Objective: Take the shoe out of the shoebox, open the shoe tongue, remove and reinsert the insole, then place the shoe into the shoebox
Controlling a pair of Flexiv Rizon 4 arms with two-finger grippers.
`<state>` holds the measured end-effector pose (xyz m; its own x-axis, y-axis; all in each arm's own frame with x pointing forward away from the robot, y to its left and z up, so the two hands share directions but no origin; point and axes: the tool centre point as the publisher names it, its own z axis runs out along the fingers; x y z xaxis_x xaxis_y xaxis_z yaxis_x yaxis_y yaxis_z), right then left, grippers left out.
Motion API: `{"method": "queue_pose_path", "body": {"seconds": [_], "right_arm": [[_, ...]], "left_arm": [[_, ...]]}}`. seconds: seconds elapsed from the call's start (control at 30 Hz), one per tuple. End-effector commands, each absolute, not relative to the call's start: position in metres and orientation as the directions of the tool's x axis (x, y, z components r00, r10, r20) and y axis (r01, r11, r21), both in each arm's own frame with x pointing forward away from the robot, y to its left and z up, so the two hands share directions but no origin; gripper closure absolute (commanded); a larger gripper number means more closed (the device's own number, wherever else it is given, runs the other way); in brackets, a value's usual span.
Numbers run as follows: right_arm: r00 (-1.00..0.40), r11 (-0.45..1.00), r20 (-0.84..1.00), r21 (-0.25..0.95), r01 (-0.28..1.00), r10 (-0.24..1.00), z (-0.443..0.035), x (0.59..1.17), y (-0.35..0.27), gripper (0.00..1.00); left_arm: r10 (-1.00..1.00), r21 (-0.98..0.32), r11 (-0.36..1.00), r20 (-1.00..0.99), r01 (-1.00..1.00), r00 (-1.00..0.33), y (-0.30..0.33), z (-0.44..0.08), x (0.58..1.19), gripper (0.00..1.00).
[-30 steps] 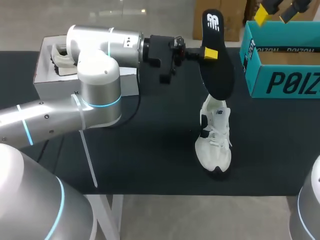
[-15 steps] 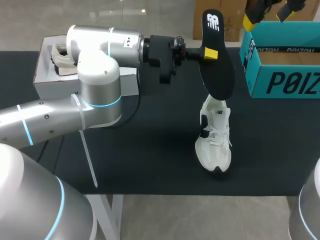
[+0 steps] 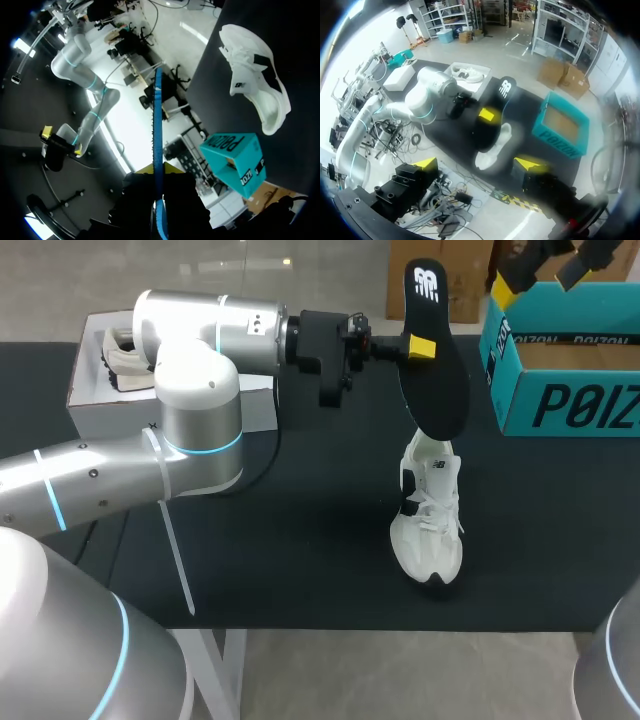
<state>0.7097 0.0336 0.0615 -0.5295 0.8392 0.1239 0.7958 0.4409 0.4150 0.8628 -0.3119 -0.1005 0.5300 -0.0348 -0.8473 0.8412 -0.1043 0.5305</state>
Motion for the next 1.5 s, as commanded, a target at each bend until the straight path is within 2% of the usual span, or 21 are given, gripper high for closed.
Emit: {"method": "queue_pose_path", "body": {"seconds": [0.03, 0.43, 0.67, 0.77, 0.97, 1.03, 1.5], "right_arm": [[-0.528, 0.442, 0.124, 0.41, 0.798, 0.84, 0.063, 0.712, 0.035, 0.0], [-0.528, 0.442, 0.124, 0.41, 0.798, 0.84, 0.063, 0.712, 0.035, 0.0], [-0.528, 0.442, 0.124, 0.41, 0.798, 0.84, 0.063, 0.712, 0.035, 0.0], [-0.528, 0.442, 0.124, 0.41, 0.798, 0.84, 0.063, 0.712, 0.035, 0.0], [-0.528, 0.442, 0.124, 0.41, 0.798, 0.84, 0.063, 0.712, 0.035, 0.0], [-0.528, 0.442, 0.124, 0.41, 0.798, 0.84, 0.063, 0.712, 0.035, 0.0], [-0.528, 0.442, 0.124, 0.41, 0.798, 0.84, 0.063, 0.712, 0.035, 0.0]], "left_arm": [[-0.034, 0.532, -0.104, -0.846, 0.84, 0.532, -0.313, -0.101, 0.863, 1.0], [-0.027, 0.509, -0.099, -0.86, 0.855, 0.509, -0.313, -0.097, 0.864, 1.0], [-0.08, 0.23, -0.125, -0.972, 0.965, 0.222, -0.314, -0.087, 0.865, 1.0], [-0.079, 0.153, -0.141, -0.987, 0.978, 0.143, -0.314, -0.081, 0.862, 1.0], [-0.207, -0.058, -0.169, -0.974, 0.984, -0.093, -0.305, -0.072, 0.864, 1.0], [-0.229, -0.01, -0.162, -0.972, 0.987, -0.048, -0.302, -0.07, 0.864, 1.0], [-0.229, -0.01, -0.162, -0.972, 0.987, -0.048, -0.302, -0.07, 0.864, 1.0]]}}
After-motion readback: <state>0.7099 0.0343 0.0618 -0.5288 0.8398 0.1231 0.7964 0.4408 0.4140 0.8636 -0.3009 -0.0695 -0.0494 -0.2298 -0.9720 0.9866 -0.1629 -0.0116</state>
